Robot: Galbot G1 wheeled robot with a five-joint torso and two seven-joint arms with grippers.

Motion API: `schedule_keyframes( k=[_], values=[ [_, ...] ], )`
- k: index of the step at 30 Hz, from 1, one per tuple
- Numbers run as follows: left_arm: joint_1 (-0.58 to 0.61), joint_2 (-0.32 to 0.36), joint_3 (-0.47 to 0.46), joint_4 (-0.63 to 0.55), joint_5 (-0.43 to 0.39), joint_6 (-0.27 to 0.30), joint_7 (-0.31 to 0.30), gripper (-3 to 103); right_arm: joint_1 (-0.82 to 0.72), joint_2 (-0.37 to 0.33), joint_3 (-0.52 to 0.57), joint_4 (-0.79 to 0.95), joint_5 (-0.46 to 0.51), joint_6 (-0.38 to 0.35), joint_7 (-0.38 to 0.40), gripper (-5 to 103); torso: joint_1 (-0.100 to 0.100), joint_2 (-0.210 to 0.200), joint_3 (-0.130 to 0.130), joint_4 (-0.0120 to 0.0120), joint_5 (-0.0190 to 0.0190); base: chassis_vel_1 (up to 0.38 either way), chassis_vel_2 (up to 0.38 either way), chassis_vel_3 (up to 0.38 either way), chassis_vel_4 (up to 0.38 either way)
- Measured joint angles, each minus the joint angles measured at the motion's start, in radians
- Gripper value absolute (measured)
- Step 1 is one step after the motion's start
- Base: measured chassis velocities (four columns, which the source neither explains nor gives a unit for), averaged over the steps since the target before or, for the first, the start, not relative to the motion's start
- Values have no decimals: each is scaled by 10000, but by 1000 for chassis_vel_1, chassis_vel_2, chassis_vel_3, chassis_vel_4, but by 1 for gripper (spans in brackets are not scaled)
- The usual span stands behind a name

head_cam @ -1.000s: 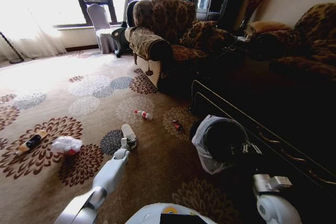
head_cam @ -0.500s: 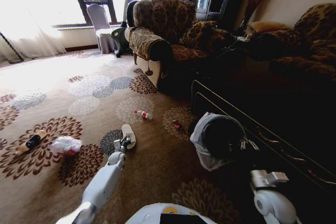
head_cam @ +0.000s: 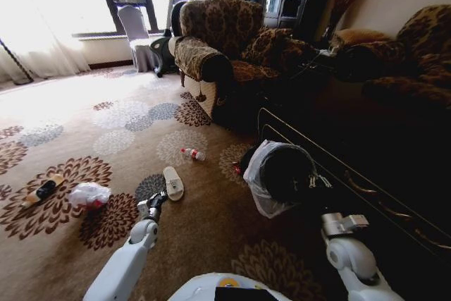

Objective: Pick up the trash from the ground and place it into the trash bin.

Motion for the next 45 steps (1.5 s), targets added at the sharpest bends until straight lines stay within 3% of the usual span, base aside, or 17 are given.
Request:
schedule_keyframes(
  k=[3, 7, 8, 12, 16, 18, 20, 23, 25, 28, 31, 32, 34, 37, 45],
  values=[
    [-859, -232, 334, 1036, 774, 48, -6, 22, -317, -1, 319, 126, 47, 61, 5, 0, 0, 0, 0, -5, -2, 0, 0, 0, 0],
    [-1356, -361, 530, 1750, 1071, 52, -6, 32, -488, -24, 503, 158, 81, 113, 4, 0, 0, 0, 0, 0, -2, 0, 0, 0, 0],
    [-1553, -404, 613, 2084, 1150, 52, -7, 43, -507, -26, 546, 158, 85, 120, 4, 0, 0, 0, 0, 3, 1, 0, 0, 0, 0],
    [-1751, -452, 693, 2446, 1195, 77, -9, 48, -477, -25, 557, 139, 86, 126, 3, 0, 0, 0, 0, 6, 0, 0, 0, 0, 0],
    [-2151, -571, 790, 3289, 985, 69, 274, 70, -395, -47, 492, 70, 76, 126, 2, 0, 0, 0, 0, 7, 0, 0, 0, 0, 0],
    [-2186, -584, 798, 3369, 977, 44, 336, 74, -393, -52, 492, 65, 75, 126, 2, 0, 0, 0, 0, 6, 1, 0, 0, 0, 0],
    [-2325, -642, 830, 3699, 978, -67, 581, 70, -403, -75, 500, 49, 74, 127, 2, 0, 0, 0, 0, 6, -1, 0, 0, 0, 0],
    [-2540, -741, 924, 4113, 932, -133, 897, 54, -480, -120, 599, -16, 78, 126, 2, 0, 0, 0, 0, 4, 0, 0, 0, 0, 0],
    [-2600, -781, 935, 4202, 925, -140, 922, 54, -498, -128, 626, -24, 82, 126, 2, 0, 0, 0, 0, 3, -1, 0, 0, 0, 0],
    [-2723, -864, 943, 4372, 908, -164, 930, 37, -512, -130, 670, -40, 92, 138, 2, 0, 0, 0, 0, 2, -1, 0, 0, 0, 0],
    [-2735, -868, 944, 4384, 884, -163, 923, 32, -498, -126, 670, -59, 92, 139, 2, 0, 0, 0, 0, 3, 0, 0, 0, 0, 0],
    [-2739, -867, 943, 4385, 845, -163, 909, 21, -476, -109, 667, -77, 92, 141, 2, 0, 0, 0, 0, 4, 0, 0, 0, 0, 0],
    [-2739, -864, 941, 4385, 813, -163, 902, 21, -471, -104, 661, -85, 92, 143, 2, 0, 0, 0, 0, 4, -1, 0, 0, 0, 0],
    [-2718, -831, 906, 4362, 631, -157, 878, 5, -440, -96, 638, -143, 91, 151, 1, 0, 0, 0, 0, 4, 0, 0, 0, 0, 0],
    [-2442, -700, 772, 4007, 285, -201, 930, 0, -357, -104, 624, -266, 109, 184, 1, 0, 0, 0, 0, 3, -2, 0, 0, 0, 0]
  ],
)
